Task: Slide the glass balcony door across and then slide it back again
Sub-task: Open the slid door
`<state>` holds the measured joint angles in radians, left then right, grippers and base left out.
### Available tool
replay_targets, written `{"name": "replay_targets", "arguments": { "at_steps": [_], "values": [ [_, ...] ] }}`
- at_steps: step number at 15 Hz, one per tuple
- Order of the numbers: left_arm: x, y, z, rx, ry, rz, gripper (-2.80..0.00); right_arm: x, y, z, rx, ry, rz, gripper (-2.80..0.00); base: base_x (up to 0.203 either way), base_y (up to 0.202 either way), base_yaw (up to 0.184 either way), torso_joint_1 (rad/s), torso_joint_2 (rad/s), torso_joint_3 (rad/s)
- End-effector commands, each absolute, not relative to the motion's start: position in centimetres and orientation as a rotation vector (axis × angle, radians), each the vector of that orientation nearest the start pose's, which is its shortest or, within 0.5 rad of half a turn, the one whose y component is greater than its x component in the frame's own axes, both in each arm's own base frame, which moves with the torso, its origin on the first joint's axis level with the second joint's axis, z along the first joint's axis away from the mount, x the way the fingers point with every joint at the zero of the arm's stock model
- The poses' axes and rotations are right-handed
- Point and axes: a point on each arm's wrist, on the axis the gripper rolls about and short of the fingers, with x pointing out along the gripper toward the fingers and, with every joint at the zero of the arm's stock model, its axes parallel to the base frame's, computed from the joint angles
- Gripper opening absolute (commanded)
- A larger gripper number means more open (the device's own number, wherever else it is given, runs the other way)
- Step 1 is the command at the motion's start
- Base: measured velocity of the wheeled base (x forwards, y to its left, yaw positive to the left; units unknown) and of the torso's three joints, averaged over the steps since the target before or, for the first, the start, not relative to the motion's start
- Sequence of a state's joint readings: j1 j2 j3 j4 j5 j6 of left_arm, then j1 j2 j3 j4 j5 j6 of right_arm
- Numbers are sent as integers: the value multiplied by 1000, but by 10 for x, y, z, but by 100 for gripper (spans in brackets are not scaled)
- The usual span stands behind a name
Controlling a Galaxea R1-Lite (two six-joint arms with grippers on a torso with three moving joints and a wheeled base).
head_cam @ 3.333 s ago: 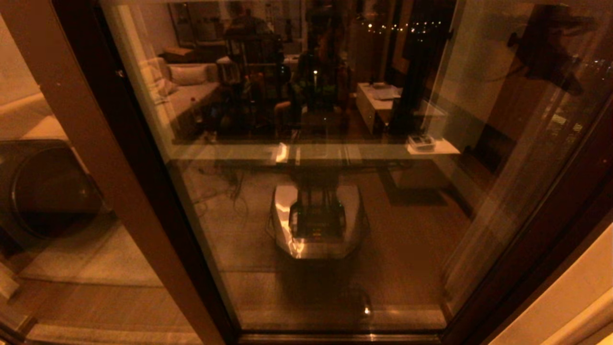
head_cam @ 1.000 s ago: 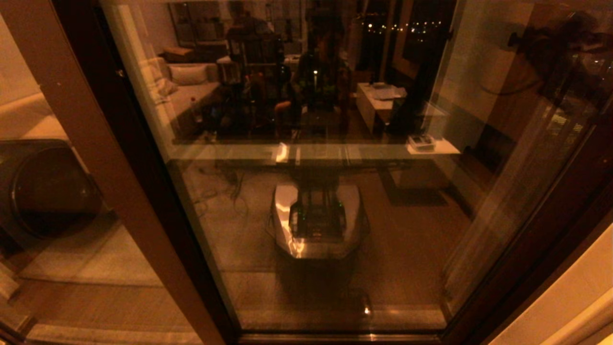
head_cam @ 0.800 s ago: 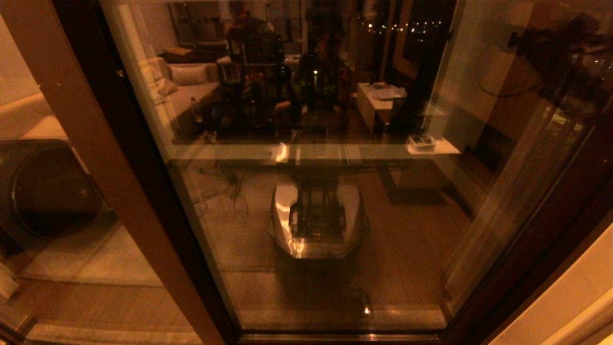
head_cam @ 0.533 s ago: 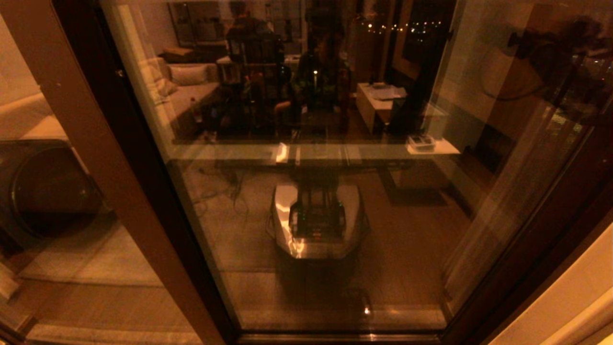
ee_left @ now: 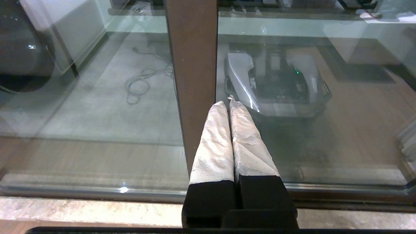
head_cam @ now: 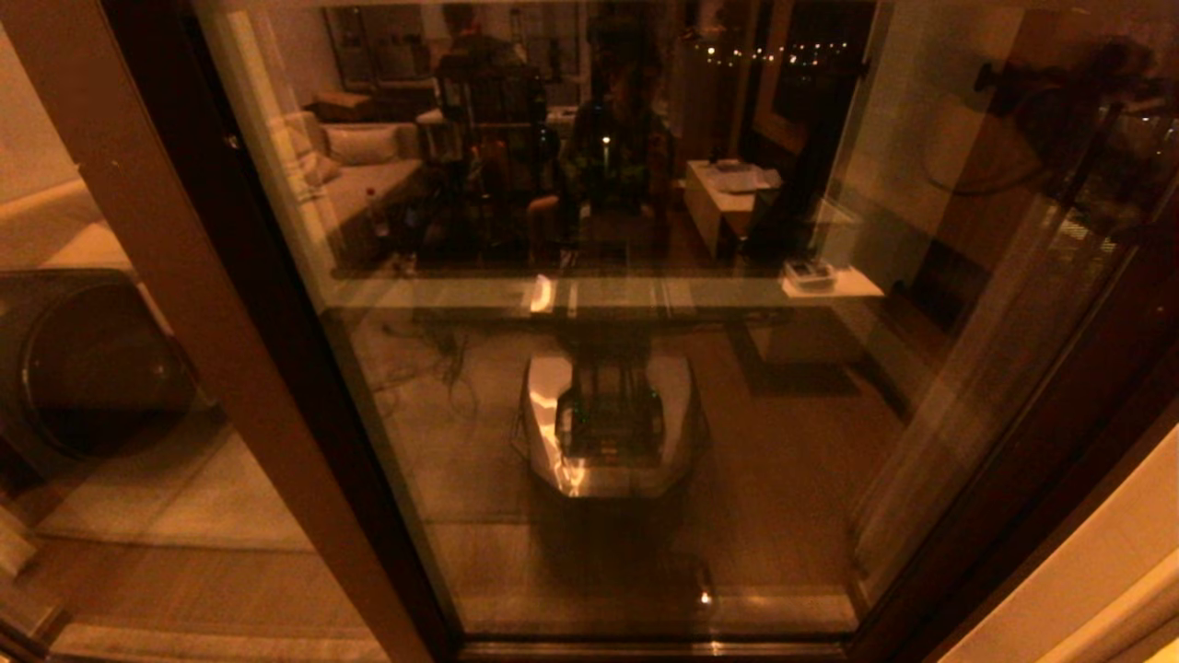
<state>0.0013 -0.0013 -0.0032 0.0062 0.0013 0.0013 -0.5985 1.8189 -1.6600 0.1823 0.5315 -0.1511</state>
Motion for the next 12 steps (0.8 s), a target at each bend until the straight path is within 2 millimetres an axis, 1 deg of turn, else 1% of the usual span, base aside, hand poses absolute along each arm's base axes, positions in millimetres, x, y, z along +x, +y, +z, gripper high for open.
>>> {"name": "replay_targets", "arguments": {
  "at_steps": [1, 5, 12],
  "values": [
    [-23, 0, 76, 2, 2, 3, -280, 297, -184, 306, 37, 288, -31, 0, 0, 0, 0, 0, 0, 0],
    [-23, 0, 76, 2, 2, 3, -280, 296, -178, 310, 45, 281, -22, 0, 0, 0, 0, 0, 0, 0],
    [-23, 0, 76, 2, 1, 3, -280, 295, -169, 308, 47, 289, 1, 0, 0, 0, 0, 0, 0, 0]
  ]
}}
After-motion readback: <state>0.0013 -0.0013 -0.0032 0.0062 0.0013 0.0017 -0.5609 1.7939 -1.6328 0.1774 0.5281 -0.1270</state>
